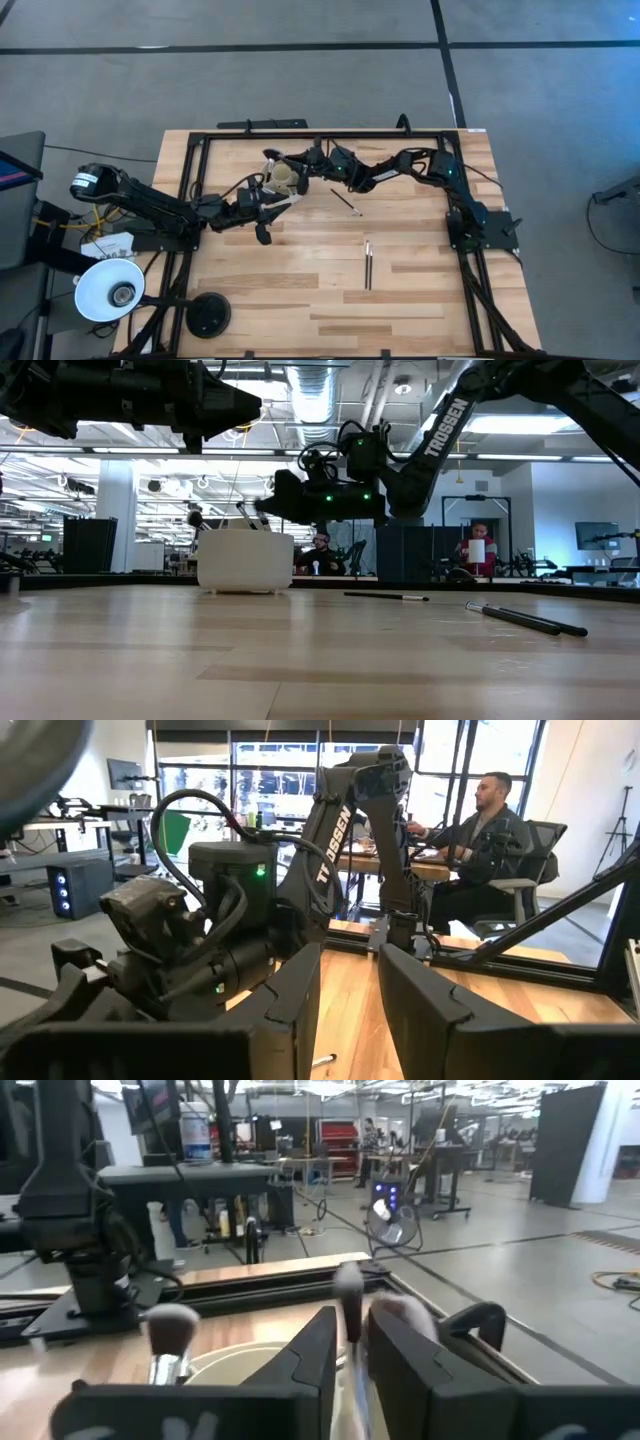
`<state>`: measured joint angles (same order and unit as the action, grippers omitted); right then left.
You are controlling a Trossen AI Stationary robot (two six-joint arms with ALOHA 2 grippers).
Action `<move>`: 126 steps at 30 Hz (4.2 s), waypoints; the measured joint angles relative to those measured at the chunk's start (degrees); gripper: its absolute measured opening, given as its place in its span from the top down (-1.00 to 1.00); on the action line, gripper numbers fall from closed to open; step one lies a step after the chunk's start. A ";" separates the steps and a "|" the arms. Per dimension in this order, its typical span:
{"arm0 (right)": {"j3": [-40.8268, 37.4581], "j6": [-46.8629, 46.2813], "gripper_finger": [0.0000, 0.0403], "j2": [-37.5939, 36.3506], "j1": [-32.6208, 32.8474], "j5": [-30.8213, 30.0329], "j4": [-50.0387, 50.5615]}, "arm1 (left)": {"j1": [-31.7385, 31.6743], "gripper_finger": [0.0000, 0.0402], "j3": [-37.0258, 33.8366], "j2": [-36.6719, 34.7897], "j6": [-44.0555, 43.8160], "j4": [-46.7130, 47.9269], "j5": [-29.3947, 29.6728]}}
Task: Sort items
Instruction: Put the black eyeshadow brush in the white organizer
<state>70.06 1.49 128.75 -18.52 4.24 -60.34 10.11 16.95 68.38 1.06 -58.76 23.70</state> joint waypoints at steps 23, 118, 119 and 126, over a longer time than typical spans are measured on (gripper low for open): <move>-0.04 1.97 0.41 -19.04 7.66 1.56 44.54 | 1.09 0.49 0.00 0.00 0.00 -0.04 -0.02; -45.47 -15.16 0.97 -21.91 19.21 -17.26 9.54 | 0.79 0.49 0.13 2.92 0.22 -0.19 -17.63; -44.19 -15.14 0.98 -21.47 19.19 -17.08 11.35 | 0.78 0.49 0.42 4.28 0.22 -0.06 -17.61; -35.41 -13.00 0.97 -20.48 21.21 -13.83 21.06 | 0.71 0.32 6.38 18.69 0.20 0.38 -17.55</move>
<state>34.65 -11.51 108.27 2.68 -9.59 -39.28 10.82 23.33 87.07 1.26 -58.38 6.15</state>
